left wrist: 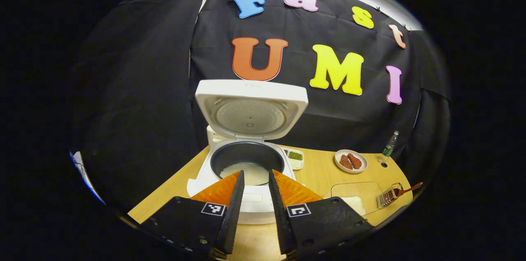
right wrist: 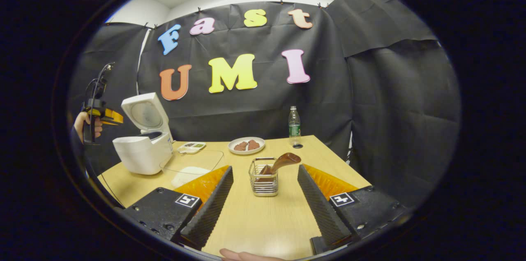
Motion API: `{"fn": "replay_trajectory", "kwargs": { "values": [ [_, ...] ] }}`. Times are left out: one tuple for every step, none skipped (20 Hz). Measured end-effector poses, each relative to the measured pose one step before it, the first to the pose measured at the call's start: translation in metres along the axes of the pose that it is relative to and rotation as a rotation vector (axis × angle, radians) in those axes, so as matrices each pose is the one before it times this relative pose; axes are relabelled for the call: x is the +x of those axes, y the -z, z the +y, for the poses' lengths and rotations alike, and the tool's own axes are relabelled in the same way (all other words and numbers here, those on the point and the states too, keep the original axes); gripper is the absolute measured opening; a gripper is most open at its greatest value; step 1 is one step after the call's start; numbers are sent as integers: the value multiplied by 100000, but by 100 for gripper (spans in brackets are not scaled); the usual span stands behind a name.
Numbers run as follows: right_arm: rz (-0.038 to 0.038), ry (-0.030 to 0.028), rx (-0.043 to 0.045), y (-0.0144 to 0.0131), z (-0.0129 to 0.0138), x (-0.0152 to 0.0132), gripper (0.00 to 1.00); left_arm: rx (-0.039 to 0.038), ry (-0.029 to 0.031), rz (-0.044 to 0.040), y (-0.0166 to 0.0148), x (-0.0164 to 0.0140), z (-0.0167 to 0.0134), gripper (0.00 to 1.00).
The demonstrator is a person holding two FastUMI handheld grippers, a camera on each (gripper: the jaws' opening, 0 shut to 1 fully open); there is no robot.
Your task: Close the left gripper, press the button to open the rice cooker; take a wooden spoon from the chopstick holder with the right hand, scoop a spoonful of rice and pour it into the rice cooker, then put the wooden spoon back into the chopstick holder.
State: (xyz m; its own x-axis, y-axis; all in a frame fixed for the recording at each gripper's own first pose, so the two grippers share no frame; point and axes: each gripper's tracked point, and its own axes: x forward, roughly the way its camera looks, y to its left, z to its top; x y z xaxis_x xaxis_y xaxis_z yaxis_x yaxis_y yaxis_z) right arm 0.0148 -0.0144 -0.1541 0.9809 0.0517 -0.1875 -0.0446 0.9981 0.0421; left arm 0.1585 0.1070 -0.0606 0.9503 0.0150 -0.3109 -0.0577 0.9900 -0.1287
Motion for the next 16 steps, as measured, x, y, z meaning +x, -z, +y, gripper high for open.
{"fn": "replay_trajectory", "kwargs": {
  "values": [
    [-69,199,-493,139,-6,-290,98,-95,879,-1957,-51,-1246,-485,46],
    [250,447,-551,279,-177,-177,99,87,540,-2145,-157,-1454,-229,60],
    [279,333,-296,184,-82,-199,97,440,-390,-1798,-110,-1343,-380,96],
    [331,185,45,254,-9,-151,100,338,-341,-1047,212,-909,-136,96],
    [492,77,208,138,-68,-110,98,399,-510,-748,104,-916,-185,95],
    [274,-70,321,269,-57,-76,98,277,-380,-1195,-61,-886,-145,94],
    [-26,-59,311,74,-123,67,100,713,229,-2013,-125,-1011,-383,94],
    [95,467,420,181,-221,149,98,593,412,-2579,-348,-986,-359,94],
    [249,570,514,208,-309,265,100,423,-60,-2567,-265,-870,-219,94],
    [32,273,772,240,-175,468,100,811,809,-2278,-124,-973,-464,94],
    [98,285,1141,180,-122,573,100,507,730,-2496,-99,-789,-508,94],
    [658,554,1333,455,-294,748,100,-14,-9,-2511,-183,-728,-328,94],
    [1574,510,1398,582,-238,751,99,366,94,-1771,-33,-755,-367,94],
    [1701,-74,1522,650,-46,908,100,614,-31,-1968,126,-822,-291,94],
    [767,-331,2113,300,5,893,100,737,-411,-1609,-43,-500,-123,94],
    [188,-556,2333,98,-11,920,100,692,-417,-1071,186,-657,-121,94]
  ]
}}
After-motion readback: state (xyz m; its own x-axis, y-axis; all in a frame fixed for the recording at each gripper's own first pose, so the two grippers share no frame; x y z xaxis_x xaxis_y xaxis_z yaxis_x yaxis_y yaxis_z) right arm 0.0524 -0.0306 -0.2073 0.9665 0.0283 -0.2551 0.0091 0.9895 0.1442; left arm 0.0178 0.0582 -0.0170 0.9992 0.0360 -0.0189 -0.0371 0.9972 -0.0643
